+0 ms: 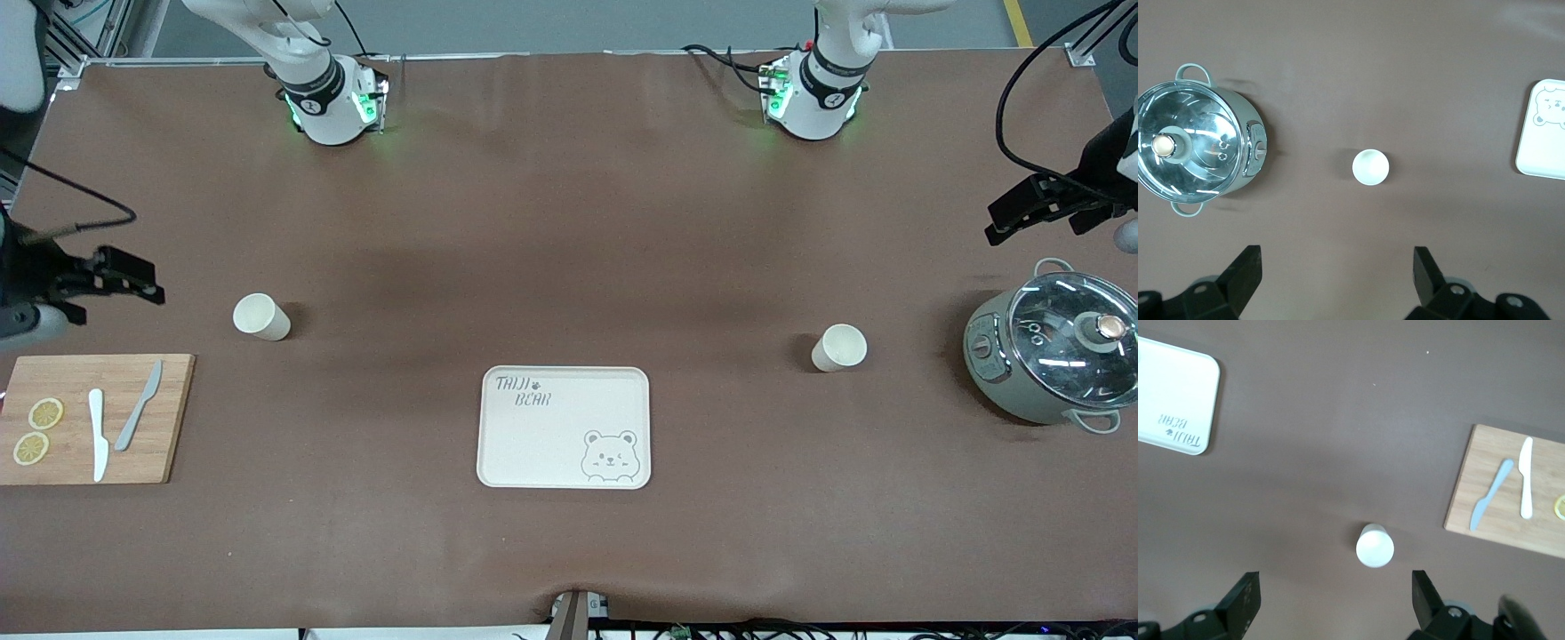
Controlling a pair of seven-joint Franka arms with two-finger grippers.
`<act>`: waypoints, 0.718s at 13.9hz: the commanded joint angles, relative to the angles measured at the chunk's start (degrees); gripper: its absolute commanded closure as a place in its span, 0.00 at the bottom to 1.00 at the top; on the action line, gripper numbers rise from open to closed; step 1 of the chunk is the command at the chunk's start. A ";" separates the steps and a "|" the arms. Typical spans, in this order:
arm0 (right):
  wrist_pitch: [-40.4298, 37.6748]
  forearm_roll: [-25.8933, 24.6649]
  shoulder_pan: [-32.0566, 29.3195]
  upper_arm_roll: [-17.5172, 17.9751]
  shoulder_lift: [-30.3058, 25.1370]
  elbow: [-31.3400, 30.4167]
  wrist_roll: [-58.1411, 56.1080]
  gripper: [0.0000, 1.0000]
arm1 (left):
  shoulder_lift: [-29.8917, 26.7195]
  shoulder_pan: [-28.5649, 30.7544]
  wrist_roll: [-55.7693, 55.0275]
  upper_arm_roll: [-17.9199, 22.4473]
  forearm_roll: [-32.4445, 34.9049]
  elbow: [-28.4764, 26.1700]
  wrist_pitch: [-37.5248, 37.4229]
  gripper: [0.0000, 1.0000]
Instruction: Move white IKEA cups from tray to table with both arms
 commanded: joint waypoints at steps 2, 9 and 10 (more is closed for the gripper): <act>-0.04 -1.48 -0.32 -0.43 -10.03 -10.35 2.40 0.00 | -1.06 -0.24 0.13 0.35 1.04 -0.85 0.76 0.00; 2.69 -2.54 -3.48 -0.61 -15.59 -20.32 1.78 0.00 | -1.06 1.43 0.83 0.35 1.04 -0.32 0.67 0.00; 0.86 -2.54 -3.66 -0.61 -15.50 -18.92 1.87 0.00 | -1.06 1.26 0.48 0.27 1.04 -0.32 0.67 0.00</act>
